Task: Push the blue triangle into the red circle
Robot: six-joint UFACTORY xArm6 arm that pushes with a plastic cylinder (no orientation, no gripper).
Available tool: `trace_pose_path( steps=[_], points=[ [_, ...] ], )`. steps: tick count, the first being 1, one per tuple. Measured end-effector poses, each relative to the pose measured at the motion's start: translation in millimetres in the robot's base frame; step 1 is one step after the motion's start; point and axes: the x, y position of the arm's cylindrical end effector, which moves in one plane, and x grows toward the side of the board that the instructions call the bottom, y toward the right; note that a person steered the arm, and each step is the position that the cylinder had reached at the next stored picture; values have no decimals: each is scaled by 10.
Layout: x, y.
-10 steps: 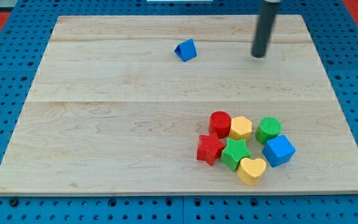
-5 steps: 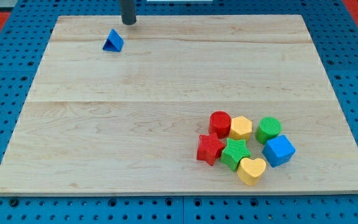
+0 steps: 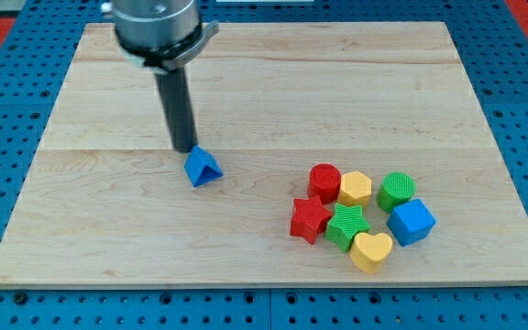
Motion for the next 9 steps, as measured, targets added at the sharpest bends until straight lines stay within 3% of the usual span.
trace_pose_path(
  steps=[1, 3, 5, 7, 9],
  points=[
    [248, 229],
    [543, 1323],
    [331, 389],
    [-3, 697],
    [399, 1217]
  ],
)
